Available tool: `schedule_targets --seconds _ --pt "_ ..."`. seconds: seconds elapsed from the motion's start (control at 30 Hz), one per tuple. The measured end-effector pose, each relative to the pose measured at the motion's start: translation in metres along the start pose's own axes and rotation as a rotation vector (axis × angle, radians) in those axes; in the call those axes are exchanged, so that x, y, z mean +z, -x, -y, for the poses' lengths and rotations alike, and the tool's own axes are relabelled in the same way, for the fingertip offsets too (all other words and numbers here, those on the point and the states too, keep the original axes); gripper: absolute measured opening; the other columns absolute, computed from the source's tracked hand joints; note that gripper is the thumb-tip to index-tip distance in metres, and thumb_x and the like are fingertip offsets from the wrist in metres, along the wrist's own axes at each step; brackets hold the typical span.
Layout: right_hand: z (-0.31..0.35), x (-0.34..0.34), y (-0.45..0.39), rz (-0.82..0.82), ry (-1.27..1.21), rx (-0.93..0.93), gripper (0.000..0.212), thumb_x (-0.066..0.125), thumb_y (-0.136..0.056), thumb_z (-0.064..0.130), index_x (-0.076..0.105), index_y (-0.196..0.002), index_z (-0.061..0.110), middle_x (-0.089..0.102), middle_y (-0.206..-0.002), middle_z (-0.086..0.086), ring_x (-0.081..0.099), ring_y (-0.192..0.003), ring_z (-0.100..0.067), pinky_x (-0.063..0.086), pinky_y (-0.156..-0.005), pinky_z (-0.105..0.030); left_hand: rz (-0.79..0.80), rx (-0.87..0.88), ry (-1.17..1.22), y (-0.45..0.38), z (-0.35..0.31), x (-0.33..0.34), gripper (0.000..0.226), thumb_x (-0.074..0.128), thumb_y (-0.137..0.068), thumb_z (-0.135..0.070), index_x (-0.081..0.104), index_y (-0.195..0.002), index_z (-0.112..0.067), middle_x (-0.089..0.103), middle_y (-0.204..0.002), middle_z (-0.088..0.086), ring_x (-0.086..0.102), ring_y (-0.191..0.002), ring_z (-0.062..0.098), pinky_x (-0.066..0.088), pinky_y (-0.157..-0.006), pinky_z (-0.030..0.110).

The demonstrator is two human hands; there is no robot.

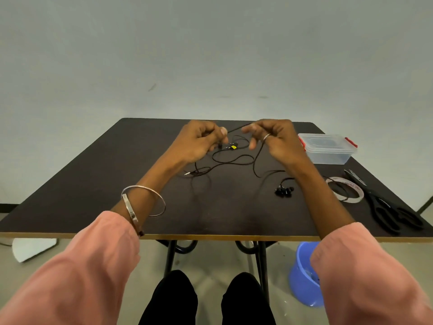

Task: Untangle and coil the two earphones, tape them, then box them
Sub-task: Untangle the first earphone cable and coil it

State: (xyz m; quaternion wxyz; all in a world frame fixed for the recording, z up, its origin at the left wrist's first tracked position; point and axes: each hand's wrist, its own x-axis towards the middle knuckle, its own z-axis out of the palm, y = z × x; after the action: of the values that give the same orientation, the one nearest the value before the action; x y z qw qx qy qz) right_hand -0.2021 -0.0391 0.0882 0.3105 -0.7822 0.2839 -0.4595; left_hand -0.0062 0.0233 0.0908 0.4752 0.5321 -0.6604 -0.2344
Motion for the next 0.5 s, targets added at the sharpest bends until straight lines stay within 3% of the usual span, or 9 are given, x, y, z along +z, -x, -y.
schedule_targets --seconds 0.13,0.33,0.4,0.43,0.5 --pt "-0.007 -0.021 0.002 -0.226 -0.126 0.085 0.024 0.05 -0.099 0.019 0.071 -0.094 0.008 0.059 -0.052 0.006 0.055 -0.053 -0.01 0.05 -0.059 -0.021 0.037 -0.026 0.045 0.009 0.017 -0.007 0.033 0.051 -0.098 -0.029 0.068 -0.085 -0.004 0.042 -0.052 -0.002 0.032 -0.041 0.006 0.028 -0.041 0.014" --pt "-0.018 -0.038 0.0 -0.644 -0.213 0.38 0.026 0.051 -0.098 0.02 0.07 -0.09 0.003 0.056 -0.053 -0.001 0.051 -0.047 -0.012 0.047 -0.053 -0.025 0.013 -0.147 0.142 0.018 0.04 -0.004 0.032 0.052 -0.097 -0.034 0.071 -0.079 -0.015 0.039 -0.051 -0.005 0.024 -0.046 0.012 0.02 -0.044 0.024" --pt "-0.024 -0.038 -0.001 -0.649 0.019 0.48 0.024 0.05 -0.097 0.018 0.068 -0.095 0.002 0.066 -0.068 -0.005 0.062 -0.064 -0.016 0.052 -0.07 -0.032 0.022 -0.2 0.164 0.018 0.043 0.002 0.033 0.052 -0.097 -0.034 0.071 -0.078 -0.015 0.038 -0.049 -0.007 0.023 -0.047 0.013 0.018 -0.046 0.025" --pt "-0.027 -0.037 -0.002 -0.616 0.251 0.535 0.021 0.05 -0.094 0.015 0.065 -0.103 0.004 0.069 -0.086 -0.009 0.064 -0.086 -0.021 0.049 -0.084 -0.038 0.019 -0.228 0.188 0.018 0.044 0.005 0.033 0.052 -0.097 -0.034 0.07 -0.078 -0.015 0.038 -0.048 -0.007 0.022 -0.047 0.013 0.017 -0.046 0.026" --pt "-0.026 -0.032 0.001 -0.461 0.689 0.579 0.041 0.052 -0.087 0.007 0.052 -0.128 0.01 0.059 -0.124 -0.013 0.044 -0.122 -0.033 0.033 -0.099 -0.047 0.0 -0.274 0.246 0.017 0.043 0.012 0.035 0.051 -0.098 -0.035 0.069 -0.078 -0.012 0.036 -0.048 -0.007 0.022 -0.046 0.012 0.015 -0.046 0.026"
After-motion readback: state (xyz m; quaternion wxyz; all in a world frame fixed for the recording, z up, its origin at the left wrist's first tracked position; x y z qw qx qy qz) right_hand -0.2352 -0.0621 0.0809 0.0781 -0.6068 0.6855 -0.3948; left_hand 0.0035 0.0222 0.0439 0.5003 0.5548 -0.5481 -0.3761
